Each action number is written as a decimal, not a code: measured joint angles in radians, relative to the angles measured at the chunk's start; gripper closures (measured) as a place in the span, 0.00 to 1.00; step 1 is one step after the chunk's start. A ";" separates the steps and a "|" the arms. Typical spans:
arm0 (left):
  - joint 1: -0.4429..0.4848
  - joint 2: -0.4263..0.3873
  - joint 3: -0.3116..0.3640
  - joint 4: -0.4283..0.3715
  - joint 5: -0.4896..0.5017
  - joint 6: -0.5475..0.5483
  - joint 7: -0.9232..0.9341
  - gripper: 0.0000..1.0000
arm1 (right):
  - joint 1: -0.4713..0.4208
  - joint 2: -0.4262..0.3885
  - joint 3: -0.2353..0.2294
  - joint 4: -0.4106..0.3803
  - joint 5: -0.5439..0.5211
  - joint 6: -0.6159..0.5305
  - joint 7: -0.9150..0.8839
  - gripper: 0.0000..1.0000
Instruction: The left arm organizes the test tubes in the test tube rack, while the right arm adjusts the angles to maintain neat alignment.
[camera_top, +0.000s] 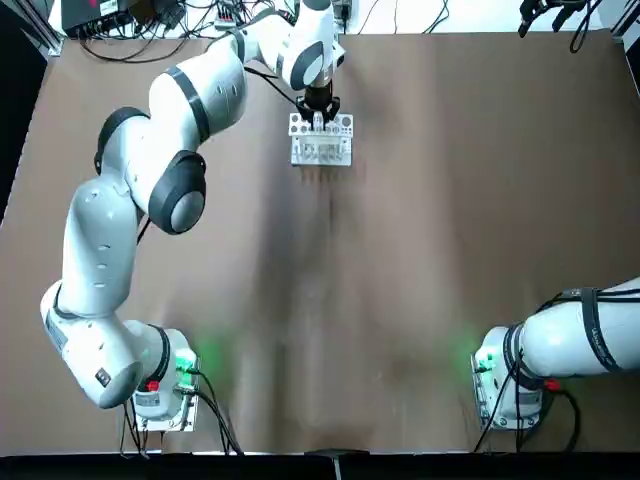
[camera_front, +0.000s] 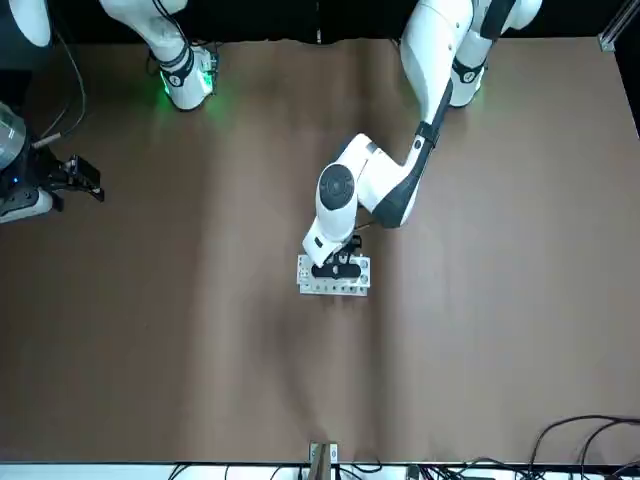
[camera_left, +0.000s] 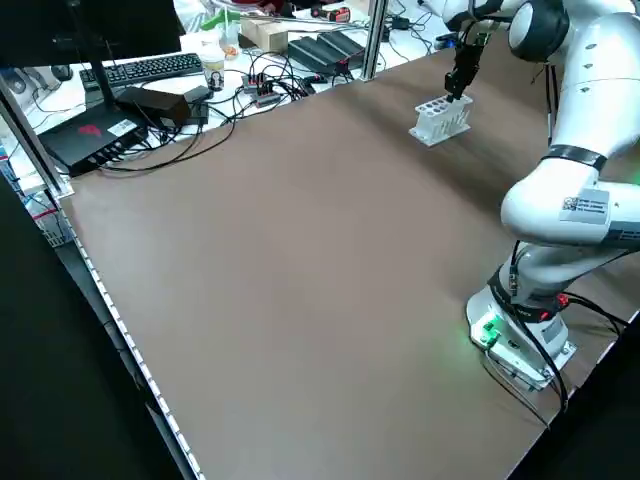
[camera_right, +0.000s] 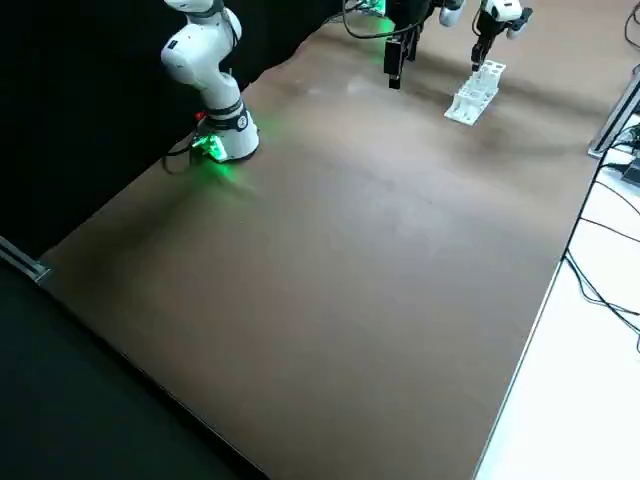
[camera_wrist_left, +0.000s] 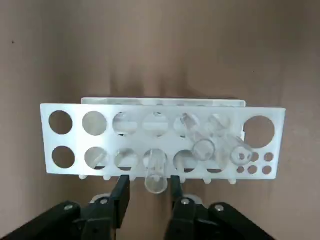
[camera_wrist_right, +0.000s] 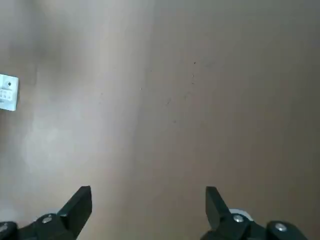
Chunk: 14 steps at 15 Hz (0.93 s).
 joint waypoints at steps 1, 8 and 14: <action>0.000 0.000 0.000 0.000 0.000 0.005 0.000 0.61 | 0.000 0.000 0.000 0.000 0.000 0.000 0.000 0.00; 0.002 0.000 0.002 0.001 0.000 0.022 0.000 0.61 | 0.000 0.000 0.000 0.000 0.000 0.000 0.000 0.00; 0.002 0.000 0.003 0.001 0.000 0.024 0.000 0.69 | 0.000 0.000 0.000 0.000 0.000 0.000 0.000 0.00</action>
